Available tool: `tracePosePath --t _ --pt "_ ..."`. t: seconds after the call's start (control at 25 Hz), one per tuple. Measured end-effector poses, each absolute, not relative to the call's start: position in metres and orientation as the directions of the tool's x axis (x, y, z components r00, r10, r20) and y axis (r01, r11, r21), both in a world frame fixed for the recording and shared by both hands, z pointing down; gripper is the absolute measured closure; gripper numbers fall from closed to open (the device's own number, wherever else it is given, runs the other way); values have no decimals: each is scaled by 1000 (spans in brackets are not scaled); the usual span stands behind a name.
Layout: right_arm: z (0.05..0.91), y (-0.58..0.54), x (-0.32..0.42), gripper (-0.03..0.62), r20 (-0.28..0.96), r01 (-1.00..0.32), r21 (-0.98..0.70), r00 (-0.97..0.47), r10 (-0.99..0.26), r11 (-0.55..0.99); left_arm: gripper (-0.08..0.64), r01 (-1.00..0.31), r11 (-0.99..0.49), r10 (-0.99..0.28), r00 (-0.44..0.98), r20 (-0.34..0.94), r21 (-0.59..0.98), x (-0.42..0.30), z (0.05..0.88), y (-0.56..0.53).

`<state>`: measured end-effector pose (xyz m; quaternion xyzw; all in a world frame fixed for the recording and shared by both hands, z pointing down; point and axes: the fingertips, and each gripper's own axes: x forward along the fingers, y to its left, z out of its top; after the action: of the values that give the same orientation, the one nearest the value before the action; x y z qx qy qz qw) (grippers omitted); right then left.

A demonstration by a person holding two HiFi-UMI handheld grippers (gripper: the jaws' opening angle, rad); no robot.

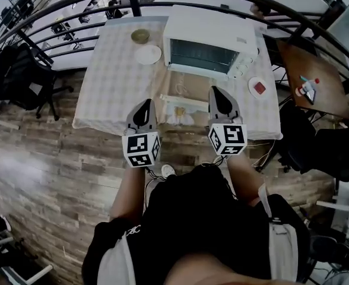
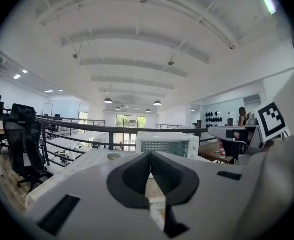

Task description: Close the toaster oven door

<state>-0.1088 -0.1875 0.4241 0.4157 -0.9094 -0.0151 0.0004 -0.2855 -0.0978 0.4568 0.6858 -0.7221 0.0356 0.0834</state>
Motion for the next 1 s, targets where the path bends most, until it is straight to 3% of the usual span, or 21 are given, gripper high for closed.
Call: tracePosePath --t 0.36,0.48,0.6,1.0 --pt "429 -201 -93 591 7 -791 31 -611 -792 611 545 -996 -11 -982 27 189 87 -277 466 -128" --pt "437 -204 -87 591 34 -799 22 -600 -799 601 540 -994 -50 -966 72 248 93 -268 489 -133" --pt "445 -208 -80 591 53 -807 9 -589 -807 590 423 -992 -82 -939 109 327 95 -258 523 -139" --pt "466 -220 -55 591 114 -826 6 -559 -821 563 422 -994 -3 -861 58 506 108 -273 624 -153"
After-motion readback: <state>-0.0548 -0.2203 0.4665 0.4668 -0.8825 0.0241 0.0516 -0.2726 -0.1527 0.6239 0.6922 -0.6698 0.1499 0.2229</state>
